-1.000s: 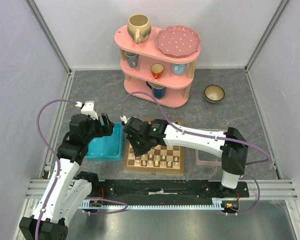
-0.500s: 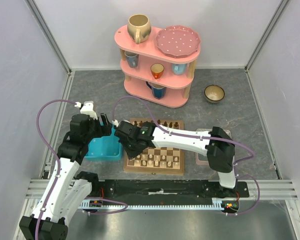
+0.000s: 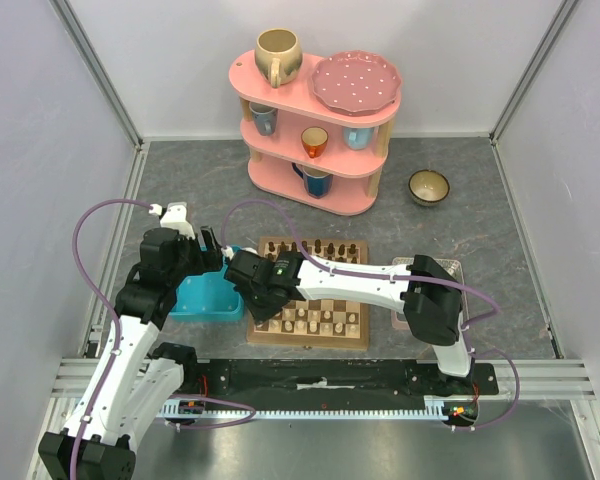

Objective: Set up the chess pieces on the board

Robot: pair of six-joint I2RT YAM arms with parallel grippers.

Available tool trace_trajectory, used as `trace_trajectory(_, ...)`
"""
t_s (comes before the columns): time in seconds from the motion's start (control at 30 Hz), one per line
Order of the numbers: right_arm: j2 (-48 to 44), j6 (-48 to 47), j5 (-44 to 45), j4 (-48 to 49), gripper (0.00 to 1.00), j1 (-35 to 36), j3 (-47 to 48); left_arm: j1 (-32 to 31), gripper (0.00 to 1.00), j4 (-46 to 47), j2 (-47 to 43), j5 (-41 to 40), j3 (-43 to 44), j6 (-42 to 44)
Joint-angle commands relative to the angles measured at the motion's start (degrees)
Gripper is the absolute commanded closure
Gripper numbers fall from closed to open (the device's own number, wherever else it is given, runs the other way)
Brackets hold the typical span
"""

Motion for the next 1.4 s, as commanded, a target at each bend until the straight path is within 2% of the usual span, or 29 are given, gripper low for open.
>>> trace_trajectory(0.0,-0.2,2.1,1.8,2.3,0.90,0.2,-0.8,0.0,0.17,0.4,-0.2,-1.1,2.1,-0.5)
trace_trajectory(0.63,0.9,2.6,2.1,3.5,0.90,0.2,-1.7,3.3,0.17,-3.5,-0.5,-12.2,3.8,-4.0)
trace_trajectory(1.37,2.8,3.0,3.0,4.4,0.88,0.3,-2.9,3.7,0.17,-2.9,-0.7,-11.7,3.6,-3.8)
